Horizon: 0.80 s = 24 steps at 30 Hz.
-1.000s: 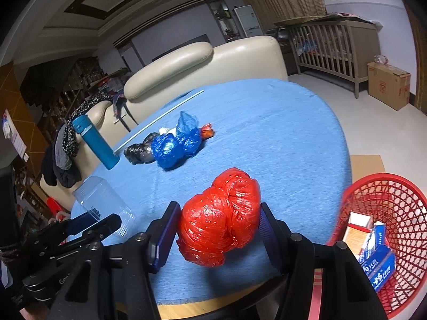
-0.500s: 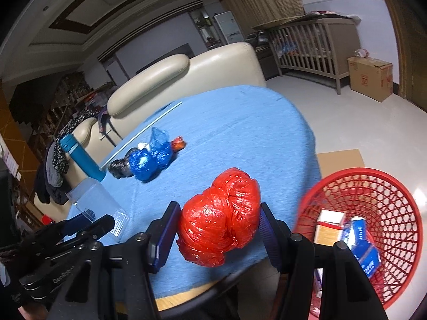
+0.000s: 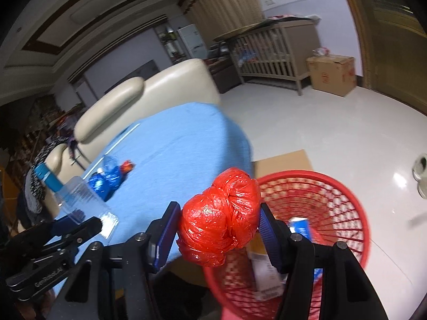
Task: Collect trash
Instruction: 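Carry the clear container and red bag over the red wastebasket, then open both tools to drop the container and red bag into the wastebasket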
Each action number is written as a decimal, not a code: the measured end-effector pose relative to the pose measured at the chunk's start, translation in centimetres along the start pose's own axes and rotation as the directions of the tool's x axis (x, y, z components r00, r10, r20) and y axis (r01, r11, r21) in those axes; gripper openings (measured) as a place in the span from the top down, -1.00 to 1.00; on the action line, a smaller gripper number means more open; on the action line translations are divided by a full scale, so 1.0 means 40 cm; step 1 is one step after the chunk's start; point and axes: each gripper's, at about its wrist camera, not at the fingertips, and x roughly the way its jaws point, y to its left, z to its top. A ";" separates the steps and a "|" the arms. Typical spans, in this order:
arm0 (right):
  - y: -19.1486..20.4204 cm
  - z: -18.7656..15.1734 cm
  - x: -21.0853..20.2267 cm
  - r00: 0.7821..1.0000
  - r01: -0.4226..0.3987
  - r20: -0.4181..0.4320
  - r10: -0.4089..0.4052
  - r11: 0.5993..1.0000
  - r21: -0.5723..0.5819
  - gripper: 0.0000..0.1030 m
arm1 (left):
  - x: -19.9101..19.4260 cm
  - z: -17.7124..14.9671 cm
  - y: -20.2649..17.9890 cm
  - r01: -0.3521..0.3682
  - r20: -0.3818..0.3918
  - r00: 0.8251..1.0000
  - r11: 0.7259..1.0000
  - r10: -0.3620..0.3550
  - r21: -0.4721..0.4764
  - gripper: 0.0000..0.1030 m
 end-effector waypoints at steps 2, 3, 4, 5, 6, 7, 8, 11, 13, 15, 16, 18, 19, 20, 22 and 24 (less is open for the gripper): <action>-0.032 -0.002 -0.002 1.000 0.024 -0.004 -0.024 1.000 0.018 -0.20 | 0.008 0.008 -0.022 0.024 -0.005 1.000 1.000 -0.024 0.013 0.05; -0.046 -0.004 -0.003 0.999 0.034 -0.007 -0.034 0.999 0.025 -0.20 | 0.013 0.014 -0.034 0.036 -0.007 0.999 0.999 -0.036 0.019 0.05; -0.064 -0.008 -0.001 0.999 0.051 -0.017 -0.050 0.998 0.033 -0.20 | 0.017 0.017 -0.044 0.044 -0.009 0.999 0.999 -0.043 0.024 0.05; -0.079 -0.011 0.001 0.998 0.062 -0.026 -0.061 0.997 0.041 -0.20 | 0.022 0.022 -0.057 0.054 -0.011 0.998 0.998 -0.054 0.031 0.05; -0.090 -0.012 0.002 0.997 0.069 -0.031 -0.068 0.997 0.047 -0.20 | 0.027 0.026 -0.067 0.063 -0.013 0.998 0.997 -0.063 0.036 0.05; -0.106 -0.015 0.005 0.996 0.081 -0.042 -0.079 0.995 0.056 -0.20 | 0.031 0.028 -0.077 0.071 -0.015 0.997 0.997 -0.070 0.040 0.05; -0.119 -0.017 0.006 0.995 0.091 -0.049 -0.088 0.994 0.062 -0.20 | 0.036 0.032 -0.088 0.079 -0.018 0.997 0.996 -0.079 0.045 0.05; -0.154 -0.024 0.012 0.991 0.118 -0.076 -0.112 0.990 0.080 -0.23 | 0.048 0.038 -0.116 0.098 -0.025 0.995 0.993 -0.096 0.062 0.05; -0.175 -0.029 0.020 0.988 0.131 -0.100 -0.121 0.987 0.095 -0.27 | 0.057 0.043 -0.135 0.108 -0.029 0.994 0.991 -0.106 0.073 0.05; -0.188 -0.032 0.022 0.986 0.138 -0.107 -0.127 0.985 0.104 -0.33 | 0.062 0.044 -0.146 0.117 -0.035 0.993 0.990 -0.115 0.080 0.05; -0.197 -0.033 0.018 0.986 0.144 -0.103 -0.133 0.983 0.111 -0.34 | 0.068 0.047 -0.155 0.124 -0.040 0.992 0.989 -0.121 0.085 0.05; -0.206 -0.034 0.009 0.986 0.150 -0.092 -0.139 0.981 0.122 -0.37 | 0.075 0.050 -0.169 0.136 -0.045 0.990 0.986 -0.133 0.096 0.05; -0.212 -0.032 0.004 0.986 0.155 -0.086 -0.144 0.980 0.128 -0.42 | 0.080 0.052 -0.179 0.143 -0.048 0.989 0.984 -0.139 0.103 0.05; -0.218 -0.031 -0.002 0.986 0.155 -0.082 -0.145 0.979 0.133 -0.43 | 0.085 0.054 -0.190 0.152 -0.053 0.988 0.982 -0.147 0.110 0.05; -0.231 -0.025 -0.013 0.986 0.158 -0.068 -0.150 0.977 0.144 -0.43 | 0.094 0.056 -0.212 0.168 -0.064 0.985 0.978 -0.161 0.124 0.05; -0.245 -0.018 -0.032 0.986 0.165 -0.044 -0.160 0.973 0.162 -0.43 | 0.100 0.056 -0.227 0.186 -0.073 0.981 0.973 -0.178 0.136 0.03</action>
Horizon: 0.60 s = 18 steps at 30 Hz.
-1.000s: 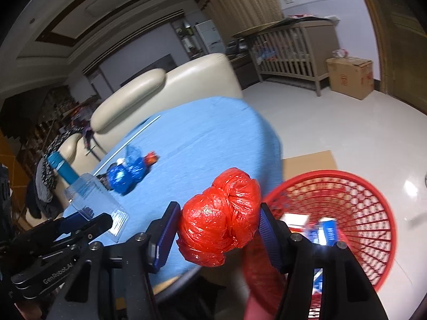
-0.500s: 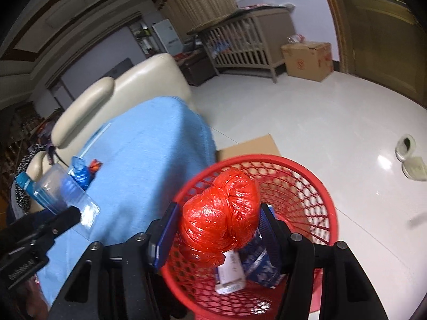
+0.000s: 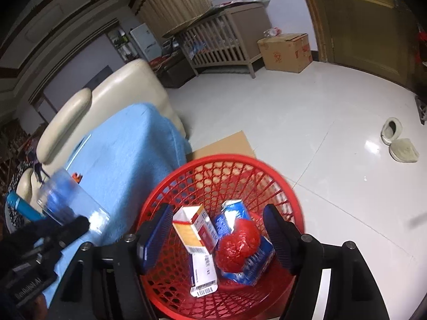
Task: Collect trash
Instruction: 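Open both tools to drop the container and red bag into the wastebasket, then move both tools back toward the black and blue bags on the table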
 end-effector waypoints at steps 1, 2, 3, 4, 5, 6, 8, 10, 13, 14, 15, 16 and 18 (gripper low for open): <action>-0.006 0.003 -0.007 1.000 0.002 0.012 -0.002 1.000 0.008 -0.43 | 0.008 0.002 -0.013 0.012 -0.004 1.000 1.000 -0.012 0.013 0.03; -0.013 0.007 -0.014 1.000 0.004 0.022 -0.004 1.000 0.016 -0.43 | 0.012 0.002 -0.018 0.015 -0.007 1.000 1.000 -0.015 0.018 0.02; -0.021 0.011 -0.022 1.000 0.005 0.031 -0.006 1.000 0.025 -0.43 | 0.019 0.003 -0.027 0.023 -0.014 1.000 0.999 -0.022 0.026 0.01; -0.026 0.015 -0.029 0.999 0.007 0.042 -0.008 0.999 0.034 -0.43 | 0.031 0.005 -0.037 0.038 -0.027 0.999 0.999 -0.037 0.033 0.00; -0.031 0.017 -0.034 0.999 0.008 0.051 -0.010 0.999 0.041 -0.43 | 0.038 0.006 -0.042 0.044 -0.033 0.999 0.998 -0.043 0.036 -0.01; -0.037 0.020 -0.044 0.998 0.011 0.062 -0.014 0.999 0.048 -0.43 | 0.047 0.008 -0.046 0.049 -0.039 0.998 0.998 -0.048 0.039 -0.01; -0.046 0.030 -0.054 0.997 0.013 0.074 -0.017 0.998 0.058 -0.43 | 0.062 0.012 -0.056 0.081 -0.060 0.995 0.996 -0.078 0.043 -0.07; -0.048 0.036 -0.062 0.997 0.013 0.081 -0.018 0.998 0.064 -0.43 | 0.073 0.015 -0.063 0.123 -0.085 0.989 0.991 -0.119 0.049 -0.13; -0.039 0.041 -0.068 0.997 0.008 0.081 -0.012 0.998 0.058 -0.43 | 0.075 0.016 -0.065 0.130 -0.098 0.987 0.990 -0.125 0.048 -0.36; -0.034 0.041 -0.068 0.997 0.004 0.080 -0.008 0.999 0.054 -0.43 | 0.070 0.015 -0.060 0.132 -0.094 0.987 0.990 -0.127 0.046 -0.39; -0.026 0.042 -0.068 0.997 0.001 0.079 -0.005 0.999 0.049 -0.43 | 0.064 0.013 -0.053 0.131 -0.093 0.988 0.991 -0.126 0.041 -0.39; -0.019 0.043 -0.067 0.997 -0.001 0.079 -0.003 0.999 0.046 -0.43 | 0.060 0.013 -0.044 0.129 -0.092 0.988 0.991 -0.126 0.032 -0.39; 0.001 0.043 -0.065 0.997 -0.012 0.076 0.009 0.999 0.033 -0.43 | 0.046 0.012 -0.017 0.126 -0.083 0.989 0.992 -0.125 0.005 -0.39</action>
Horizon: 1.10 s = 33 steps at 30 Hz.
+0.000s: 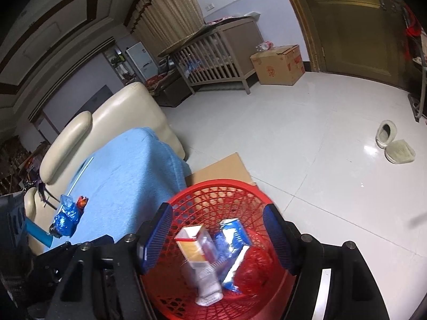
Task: Collect trash
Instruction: 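Move both tools back toward the black and blue bags on the table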
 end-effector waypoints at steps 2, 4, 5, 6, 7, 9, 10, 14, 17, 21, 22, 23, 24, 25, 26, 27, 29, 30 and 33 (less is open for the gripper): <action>0.032 -0.001 -0.002 1.000 -0.019 -0.005 0.019 1.000 -0.025 -0.43 | -0.019 -0.002 0.035 -0.008 0.015 1.000 0.999 0.009 -0.036 -0.39; 0.064 -0.003 -0.003 0.999 -0.035 -0.012 0.035 0.998 -0.053 -0.43 | -0.043 -0.010 0.079 -0.014 0.030 0.999 0.997 0.017 -0.081 -0.39; 0.082 -0.005 -0.003 0.999 -0.046 -0.016 0.045 0.997 -0.066 -0.43 | -0.055 -0.015 0.100 -0.019 0.039 0.999 0.994 0.023 -0.103 -0.40; 0.095 -0.005 0.000 0.998 -0.054 -0.020 0.053 0.996 -0.075 -0.43 | -0.068 -0.024 0.127 -0.026 0.046 0.998 0.992 0.032 -0.126 -0.40; 0.113 -0.008 0.001 0.998 -0.064 -0.026 0.061 0.994 -0.089 -0.43 | -0.082 -0.034 0.152 -0.034 0.053 0.998 0.989 0.043 -0.147 -0.40; 0.150 -0.015 0.003 0.996 -0.080 -0.035 0.076 0.990 -0.116 -0.43 | -0.109 -0.056 0.200 -0.059 0.066 0.995 0.980 0.073 -0.192 -0.41; 0.174 -0.019 0.003 0.995 -0.092 -0.040 0.087 0.987 -0.132 -0.45 | -0.119 -0.069 0.222 -0.070 0.068 0.994 0.975 0.086 -0.211 -0.41; 0.256 -0.046 0.023 0.990 -0.132 -0.080 0.119 0.974 -0.184 -0.46 | -0.160 -0.135 0.326 -0.125 0.071 0.986 0.947 0.152 -0.297 -0.43; 0.324 -0.074 0.045 0.983 -0.166 -0.119 0.142 0.960 -0.226 -0.48 | -0.181 -0.194 0.407 -0.161 0.057 0.979 0.913 0.196 -0.375 -0.43; 0.399 -0.104 0.074 0.967 -0.220 -0.180 0.178 0.943 -0.251 -0.50 | -0.211 -0.274 0.500 -0.218 0.038 0.964 0.862 0.264 -0.458 -0.43; 0.424 -0.114 0.086 0.960 -0.238 -0.205 0.188 0.938 -0.252 -0.50 | -0.219 -0.292 0.519 -0.230 0.033 0.960 0.850 0.279 -0.474 -0.43; 0.442 -0.121 0.096 0.955 -0.252 -0.224 0.196 0.934 -0.254 -0.50 | -0.227 -0.308 0.536 -0.242 0.029 0.956 0.838 0.293 -0.490 -0.43; 0.461 -0.127 0.107 0.948 -0.266 -0.242 0.205 0.930 -0.253 -0.50 | -0.234 -0.324 0.552 -0.251 0.026 0.952 0.825 0.305 -0.506 -0.43; 0.480 -0.132 0.119 0.941 -0.280 -0.261 0.214 0.928 -0.246 -0.50 | -0.240 -0.336 0.565 -0.259 0.023 0.948 0.815 0.316 -0.518 -0.43; 0.497 -0.134 0.130 0.934 -0.291 -0.277 0.223 0.927 -0.236 -0.50 | -0.249 -0.351 0.582 -0.274 0.017 0.942 0.800 0.334 -0.533 -0.43; 0.521 -0.135 0.145 0.924 -0.309 -0.299 0.237 0.925 -0.223 -0.50 | -0.256 -0.362 0.596 -0.288 0.011 0.937 0.787 0.350 -0.546 -0.43; 0.561 -0.135 0.167 0.908 -0.336 -0.329 0.259 0.920 -0.203 -0.51 | -0.263 -0.385 0.617 -0.301 0.005 0.930 0.768 0.368 -0.565 -0.43; 0.587 -0.133 0.178 0.899 -0.353 -0.340 0.275 0.915 -0.193 -0.52 | -0.271 -0.396 0.632 -0.303 0.003 0.928 0.760 0.372 -0.575 -0.43; 0.681 -0.135 0.209 0.875 -0.403 -0.366 0.317 0.895 -0.189 -0.55 | -0.280 -0.428 0.661 -0.314 -0.008 0.922 0.736 0.388 -0.600 -0.43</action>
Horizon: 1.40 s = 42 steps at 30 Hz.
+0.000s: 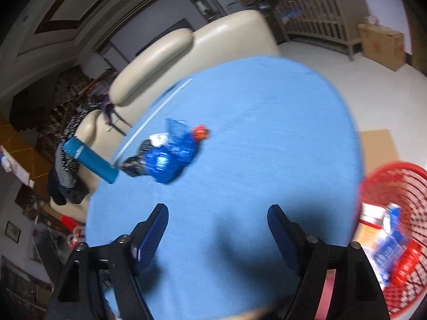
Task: Collect trash
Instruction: 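Move both tools back toward the black and blue bags on the table, then grasp the blue plastic bags with the right tool while the left tool grips the black bags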
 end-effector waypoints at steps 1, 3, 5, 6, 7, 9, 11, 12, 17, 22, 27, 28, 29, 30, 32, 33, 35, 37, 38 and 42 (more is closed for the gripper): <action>0.027 0.012 0.022 1.000 -0.009 -0.007 0.009 1.000 -0.011 -0.56 | -0.001 -0.003 0.010 -0.001 -0.001 1.000 1.000 0.001 -0.006 -0.43; 0.081 0.035 0.068 0.999 -0.034 -0.023 0.033 0.999 -0.031 -0.56 | 0.001 -0.008 0.025 -0.007 -0.002 1.000 1.000 0.006 -0.016 -0.43; 0.129 0.057 0.121 0.997 -0.052 -0.050 0.051 0.998 -0.036 -0.56 | 0.002 -0.011 0.040 -0.011 0.000 1.000 1.000 0.011 -0.022 -0.43; 0.148 0.067 0.143 0.997 -0.055 -0.059 0.053 0.998 -0.036 -0.56 | 0.002 -0.013 0.048 -0.015 0.002 1.000 1.000 0.015 -0.023 -0.43; 0.163 0.074 0.159 0.996 -0.059 -0.062 0.057 0.998 -0.037 -0.57 | -0.001 -0.015 0.054 -0.020 0.005 1.000 0.999 0.020 -0.024 -0.43; 0.196 0.093 0.207 0.997 -0.051 -0.066 0.049 0.998 -0.030 -0.60 | -0.007 -0.016 0.070 -0.028 0.012 1.000 0.999 0.028 -0.031 -0.43; 0.210 0.111 0.246 0.997 -0.027 -0.072 0.026 1.000 -0.011 -0.63 | -0.008 -0.016 0.087 -0.032 0.016 0.999 0.999 0.032 -0.042 -0.43; 0.217 0.122 0.271 0.997 -0.008 -0.075 0.009 1.000 0.003 -0.62 | -0.010 -0.015 0.098 -0.035 0.019 0.999 0.998 0.036 -0.050 -0.43; 0.235 0.153 0.379 0.993 0.066 -0.104 -0.060 0.996 0.058 -0.63 | -0.007 -0.009 0.147 -0.043 0.016 0.999 0.995 0.045 -0.088 -0.43; 0.246 0.159 0.461 0.984 0.129 -0.129 -0.121 0.990 0.052 -0.63 | 0.005 0.002 0.173 -0.050 0.010 0.999 0.993 0.051 -0.111 -0.43; 0.262 0.146 0.505 0.981 0.144 -0.122 -0.151 0.988 -0.064 -0.33 | 0.018 0.027 0.183 -0.061 0.013 0.998 0.992 0.063 -0.113 -0.43; 0.260 0.143 0.504 0.982 0.132 -0.128 -0.141 0.988 -0.076 -0.16 | 0.020 0.034 0.184 -0.061 0.014 0.998 0.992 0.063 -0.115 -0.43; 0.257 0.143 0.500 0.983 0.117 -0.130 -0.128 0.989 -0.084 -0.15 | 0.024 0.046 0.186 -0.057 0.016 0.998 0.991 0.060 -0.119 -0.43; 0.257 0.141 0.496 0.984 0.111 -0.131 -0.123 0.989 -0.097 -0.13 | 0.028 0.054 0.189 -0.055 0.018 0.998 0.991 0.058 -0.122 -0.43; 0.256 0.129 0.471 0.986 0.103 -0.116 -0.121 0.983 -0.150 -0.13 | 0.043 0.088 0.189 -0.043 0.021 0.999 0.991 0.046 -0.126 -0.43; 0.254 0.121 0.455 0.987 0.095 -0.113 -0.115 0.982 -0.165 -0.13 | 0.050 0.101 0.188 -0.038 0.023 0.999 0.991 0.042 -0.127 -0.43; 0.241 0.104 0.423 0.990 0.067 -0.108 -0.088 0.981 -0.184 -0.13 | 0.070 0.141 0.181 -0.023 0.027 0.999 0.992 0.027 -0.128 -0.43; 0.230 0.084 0.392 0.992 0.049 -0.106 -0.071 0.979 -0.200 -0.13 | 0.099 0.193 0.179 -0.004 0.025 1.000 0.990 0.007 -0.144 -0.45; 0.226 0.075 0.380 0.992 0.040 -0.107 -0.063 0.978 -0.206 -0.13 | 0.114 0.217 0.181 0.002 0.023 1.000 0.987 0.001 -0.160 -0.46; 0.203 0.041 0.347 0.993 0.012 -0.116 -0.036 0.979 -0.203 -0.13 | 0.172 0.305 0.186 0.038 -0.004 0.999 0.964 -0.041 -0.262 -0.48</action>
